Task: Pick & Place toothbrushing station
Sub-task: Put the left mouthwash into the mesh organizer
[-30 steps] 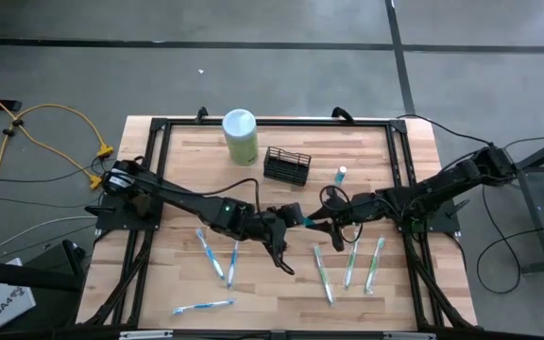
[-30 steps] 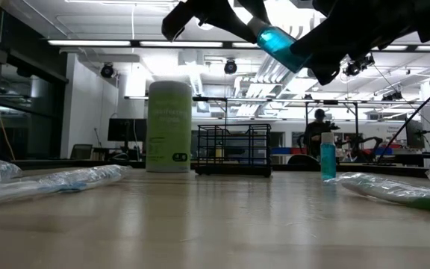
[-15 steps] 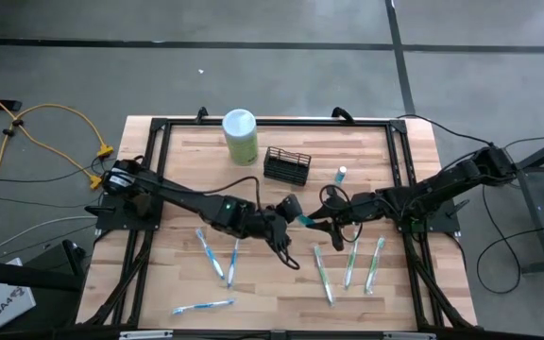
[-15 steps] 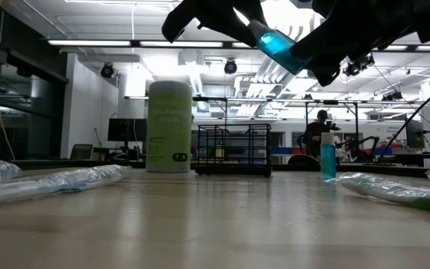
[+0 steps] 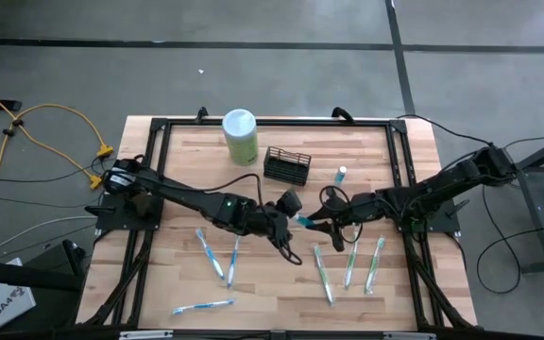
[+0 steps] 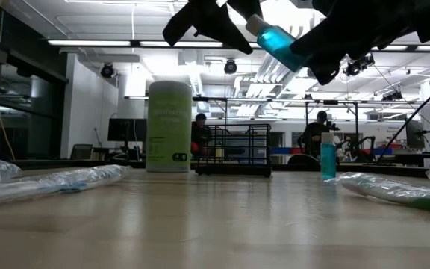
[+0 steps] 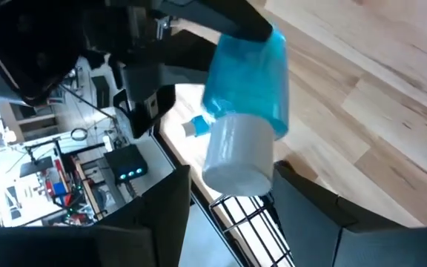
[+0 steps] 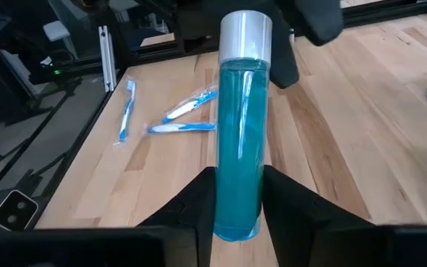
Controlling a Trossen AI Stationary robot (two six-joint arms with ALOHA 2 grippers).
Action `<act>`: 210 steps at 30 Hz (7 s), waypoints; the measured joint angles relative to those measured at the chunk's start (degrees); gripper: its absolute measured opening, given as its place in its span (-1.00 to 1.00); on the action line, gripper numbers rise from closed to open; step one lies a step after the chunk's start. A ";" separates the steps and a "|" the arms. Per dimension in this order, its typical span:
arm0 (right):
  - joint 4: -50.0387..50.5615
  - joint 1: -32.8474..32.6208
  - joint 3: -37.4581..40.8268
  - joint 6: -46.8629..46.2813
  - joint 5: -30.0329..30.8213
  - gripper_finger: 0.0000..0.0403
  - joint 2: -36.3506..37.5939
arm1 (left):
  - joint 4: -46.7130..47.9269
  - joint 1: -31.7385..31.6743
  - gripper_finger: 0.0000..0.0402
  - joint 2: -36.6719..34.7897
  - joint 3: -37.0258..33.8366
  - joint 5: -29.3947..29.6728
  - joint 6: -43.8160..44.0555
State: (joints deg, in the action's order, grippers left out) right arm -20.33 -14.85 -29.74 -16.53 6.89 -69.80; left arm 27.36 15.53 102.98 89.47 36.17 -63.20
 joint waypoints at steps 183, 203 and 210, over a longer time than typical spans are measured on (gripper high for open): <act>-17.65 -3.17 0.02 13.29 5.04 -0.65 -0.07 | -7.07 -7.86 -0.25 -8.41 0.00 -37.91 59.80; -17.60 -3.15 0.02 13.11 4.95 -0.65 -0.07 | -6.87 -7.77 -0.57 -8.44 0.00 -37.88 61.51; -17.61 -3.19 0.02 13.16 6.76 -0.51 -0.07 | -6.88 -7.42 -0.57 -8.44 0.02 -37.67 61.56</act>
State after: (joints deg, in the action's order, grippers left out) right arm -37.93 -18.04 -29.71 -3.38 13.65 -69.87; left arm 20.48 8.11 94.54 89.49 -1.50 -1.64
